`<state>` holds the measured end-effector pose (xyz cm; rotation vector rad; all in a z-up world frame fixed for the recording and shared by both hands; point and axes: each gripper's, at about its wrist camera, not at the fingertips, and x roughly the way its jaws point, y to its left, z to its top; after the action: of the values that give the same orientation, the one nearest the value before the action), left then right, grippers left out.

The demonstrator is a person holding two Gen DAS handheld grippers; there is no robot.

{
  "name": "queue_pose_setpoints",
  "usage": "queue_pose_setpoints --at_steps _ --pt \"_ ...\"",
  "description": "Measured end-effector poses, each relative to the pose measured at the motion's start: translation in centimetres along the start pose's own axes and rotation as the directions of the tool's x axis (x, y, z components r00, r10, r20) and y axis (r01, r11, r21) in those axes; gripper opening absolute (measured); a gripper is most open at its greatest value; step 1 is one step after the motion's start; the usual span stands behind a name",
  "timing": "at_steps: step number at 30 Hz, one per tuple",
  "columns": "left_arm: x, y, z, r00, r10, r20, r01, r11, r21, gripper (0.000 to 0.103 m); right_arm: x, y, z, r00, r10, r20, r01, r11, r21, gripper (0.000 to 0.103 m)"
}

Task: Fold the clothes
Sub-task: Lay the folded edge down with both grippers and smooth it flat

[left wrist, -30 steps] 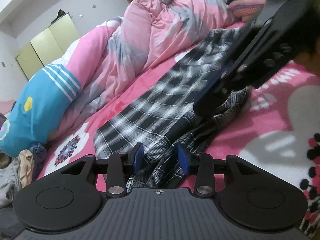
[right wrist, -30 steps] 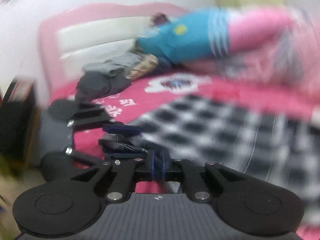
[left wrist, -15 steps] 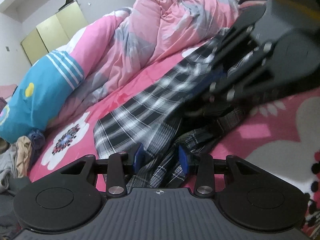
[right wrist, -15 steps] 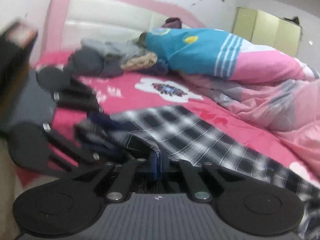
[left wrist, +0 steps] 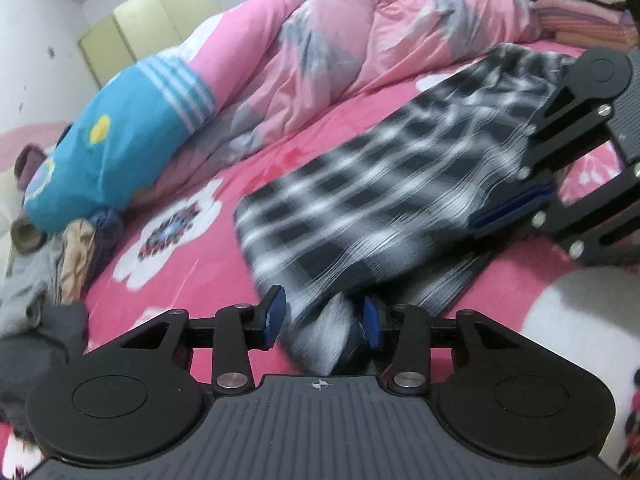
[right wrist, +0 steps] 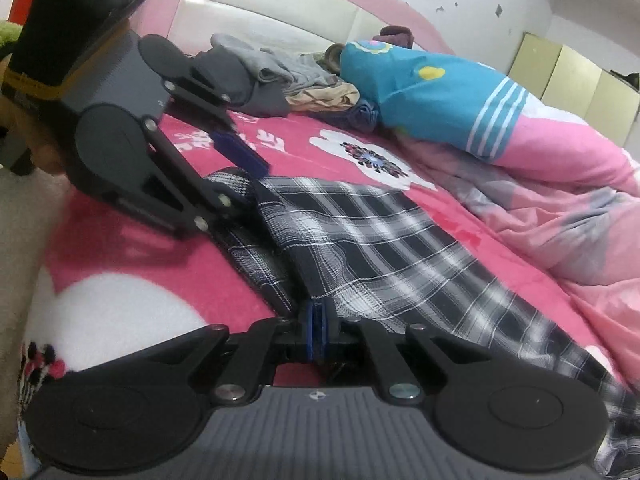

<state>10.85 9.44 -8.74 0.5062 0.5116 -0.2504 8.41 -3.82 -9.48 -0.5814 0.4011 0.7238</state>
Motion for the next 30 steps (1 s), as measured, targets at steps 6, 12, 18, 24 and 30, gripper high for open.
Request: queue_pose_setpoints --at_steps 6,12,18,24,30 --pt "-1.4 1.1 -1.3 1.0 -0.008 -0.005 0.008 1.0 -0.021 0.044 0.0 0.2 0.1 1.0 -0.004 -0.009 0.003 1.0 -0.012 0.004" --pt "-4.1 2.3 -2.3 0.999 -0.042 0.033 0.043 0.999 -0.03 0.05 -0.5 0.4 0.2 1.0 -0.019 -0.006 0.018 0.999 -0.048 0.008" --pt "-5.5 4.2 -1.4 0.99 -0.083 0.118 0.102 0.98 -0.169 0.053 -2.6 -0.5 0.9 0.999 -0.003 0.037 0.003 1.0 0.016 0.017" --pt "-2.5 2.6 1.0 0.988 -0.062 0.14 0.086 0.98 -0.178 0.053 -1.4 -2.0 1.4 1.0 0.007 0.026 -0.013 0.978 0.207 0.013" --pt "0.4 0.5 -0.1 0.999 -0.049 -0.001 0.049 0.997 -0.062 0.053 0.0 -1.6 0.1 0.998 0.042 -0.036 -0.032 0.969 0.246 0.01"
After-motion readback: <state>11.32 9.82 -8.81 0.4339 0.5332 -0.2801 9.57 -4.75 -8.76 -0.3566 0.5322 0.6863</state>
